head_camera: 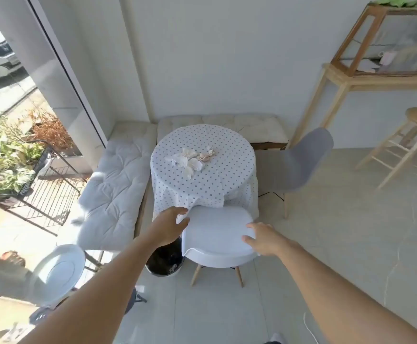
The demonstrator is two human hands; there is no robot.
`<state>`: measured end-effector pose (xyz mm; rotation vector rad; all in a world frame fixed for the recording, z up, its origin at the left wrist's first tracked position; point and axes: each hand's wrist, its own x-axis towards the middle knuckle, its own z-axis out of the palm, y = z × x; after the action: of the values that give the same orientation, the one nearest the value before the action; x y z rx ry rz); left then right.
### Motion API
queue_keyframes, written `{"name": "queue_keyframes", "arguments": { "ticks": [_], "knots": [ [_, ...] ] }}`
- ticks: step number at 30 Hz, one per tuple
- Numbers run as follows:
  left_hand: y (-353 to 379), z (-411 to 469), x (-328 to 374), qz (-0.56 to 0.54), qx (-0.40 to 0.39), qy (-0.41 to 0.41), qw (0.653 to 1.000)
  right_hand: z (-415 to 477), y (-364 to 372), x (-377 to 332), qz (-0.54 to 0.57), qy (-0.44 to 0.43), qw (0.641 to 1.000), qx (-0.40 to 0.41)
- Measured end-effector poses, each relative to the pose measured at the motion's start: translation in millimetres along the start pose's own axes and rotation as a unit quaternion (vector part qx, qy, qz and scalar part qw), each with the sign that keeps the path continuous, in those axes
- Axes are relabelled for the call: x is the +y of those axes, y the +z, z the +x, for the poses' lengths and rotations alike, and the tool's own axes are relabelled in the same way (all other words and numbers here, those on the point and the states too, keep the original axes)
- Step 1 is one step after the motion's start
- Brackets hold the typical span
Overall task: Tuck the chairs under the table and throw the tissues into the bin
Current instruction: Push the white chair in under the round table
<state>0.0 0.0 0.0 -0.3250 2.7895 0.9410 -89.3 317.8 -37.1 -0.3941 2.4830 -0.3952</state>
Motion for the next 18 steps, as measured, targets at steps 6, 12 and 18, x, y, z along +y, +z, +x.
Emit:
{"name": "queue_keyframes", "arguments": {
  "ticks": [6,12,18],
  "knots": [
    [66,-2,-9,-0.001,-0.050,-0.001,0.999,15,57,27,0.024,0.015,0.999,-0.045],
    [133,5,-10,-0.019,-0.091,-0.014,0.996,27,90,41,-0.018,-0.008,0.997,-0.073],
    [185,31,-11,0.053,-0.131,-0.007,0.990,56,112,47,-0.108,-0.053,0.991,-0.059]
  ]
}}
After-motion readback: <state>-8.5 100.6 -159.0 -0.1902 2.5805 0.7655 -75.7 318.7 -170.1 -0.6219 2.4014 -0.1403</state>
